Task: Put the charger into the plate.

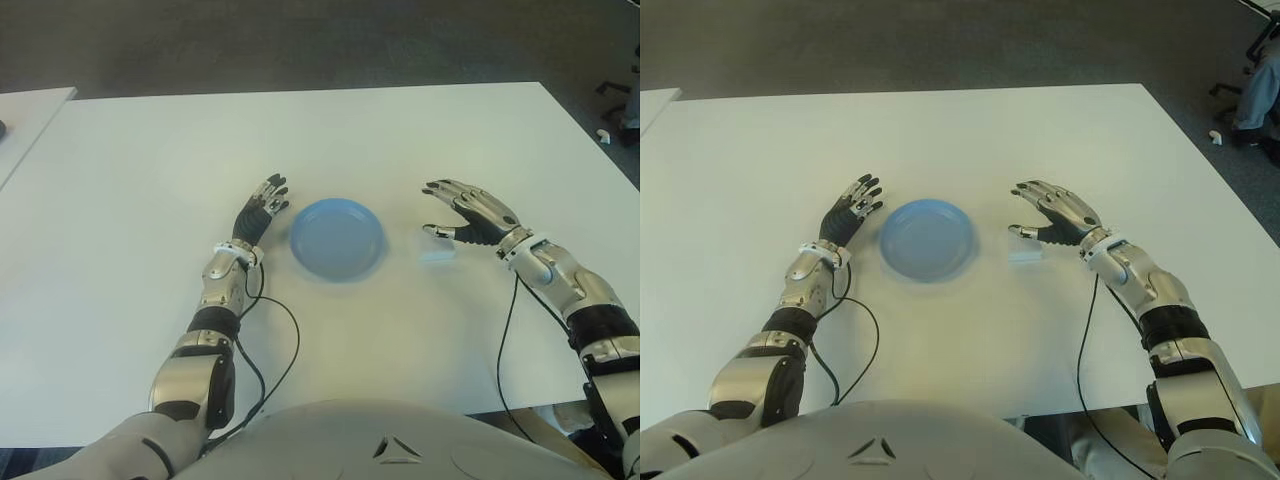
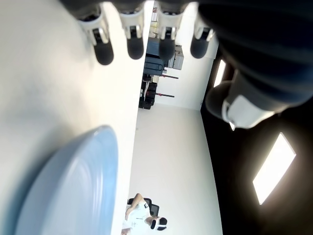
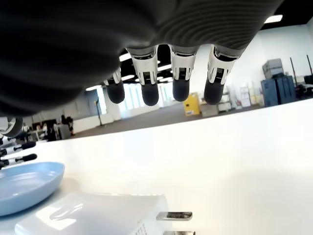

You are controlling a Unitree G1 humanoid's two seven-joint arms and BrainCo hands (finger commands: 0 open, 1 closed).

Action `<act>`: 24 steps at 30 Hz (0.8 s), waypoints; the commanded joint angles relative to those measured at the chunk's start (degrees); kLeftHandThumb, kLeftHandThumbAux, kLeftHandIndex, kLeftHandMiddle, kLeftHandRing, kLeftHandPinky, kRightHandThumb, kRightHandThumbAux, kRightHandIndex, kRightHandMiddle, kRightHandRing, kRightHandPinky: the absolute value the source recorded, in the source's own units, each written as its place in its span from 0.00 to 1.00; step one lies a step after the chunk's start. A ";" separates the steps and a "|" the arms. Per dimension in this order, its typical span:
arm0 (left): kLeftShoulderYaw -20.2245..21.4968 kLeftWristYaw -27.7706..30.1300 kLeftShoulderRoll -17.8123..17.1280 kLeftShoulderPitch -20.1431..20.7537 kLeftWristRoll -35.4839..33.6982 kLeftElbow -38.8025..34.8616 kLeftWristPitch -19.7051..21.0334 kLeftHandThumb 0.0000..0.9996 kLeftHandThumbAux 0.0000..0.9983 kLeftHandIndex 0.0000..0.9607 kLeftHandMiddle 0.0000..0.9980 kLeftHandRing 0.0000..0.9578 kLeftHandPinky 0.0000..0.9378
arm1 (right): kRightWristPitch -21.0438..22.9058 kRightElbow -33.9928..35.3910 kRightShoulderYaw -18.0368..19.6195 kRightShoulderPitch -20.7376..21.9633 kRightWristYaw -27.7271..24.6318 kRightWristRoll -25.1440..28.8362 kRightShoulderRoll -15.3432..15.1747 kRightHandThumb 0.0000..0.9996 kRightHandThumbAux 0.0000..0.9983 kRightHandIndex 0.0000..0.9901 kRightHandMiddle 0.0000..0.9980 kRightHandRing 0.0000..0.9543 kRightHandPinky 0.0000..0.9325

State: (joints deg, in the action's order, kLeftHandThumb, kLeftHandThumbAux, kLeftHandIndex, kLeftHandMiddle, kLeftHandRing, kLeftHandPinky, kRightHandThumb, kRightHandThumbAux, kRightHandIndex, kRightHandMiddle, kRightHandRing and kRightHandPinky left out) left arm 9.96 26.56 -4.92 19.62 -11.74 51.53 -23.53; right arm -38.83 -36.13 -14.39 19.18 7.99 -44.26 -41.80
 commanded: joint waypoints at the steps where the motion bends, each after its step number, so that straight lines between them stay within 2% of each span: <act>1: -0.65 -0.78 -0.19 -1.62 0.86 -0.16 1.98 0.00 0.58 0.06 0.05 0.02 0.01 | 0.03 -2.31 -3.24 0.91 -0.65 -1.86 -0.16 0.23 0.15 0.00 0.00 0.00 0.00; 12: -0.93 -1.37 -0.12 -2.39 0.96 -2.31 3.60 0.00 0.58 0.05 0.05 0.02 0.00 | -1.09 -6.07 -8.32 2.80 -1.35 -3.85 -1.58 0.27 0.14 0.00 0.00 0.00 0.00; 24: -1.17 -1.33 -0.07 -2.80 0.50 -3.31 4.37 0.00 0.58 0.05 0.06 0.03 0.02 | -1.39 -9.06 -13.92 3.88 1.08 -7.74 -2.40 0.30 0.15 0.00 0.00 0.00 0.00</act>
State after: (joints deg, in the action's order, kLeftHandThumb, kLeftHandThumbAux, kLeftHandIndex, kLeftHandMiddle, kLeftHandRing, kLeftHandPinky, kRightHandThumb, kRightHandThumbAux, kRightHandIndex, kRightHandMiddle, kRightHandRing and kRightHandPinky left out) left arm 8.87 25.97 -4.91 18.42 -11.65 47.90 -20.70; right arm -39.75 -44.56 -26.44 23.50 9.37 -50.33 -43.90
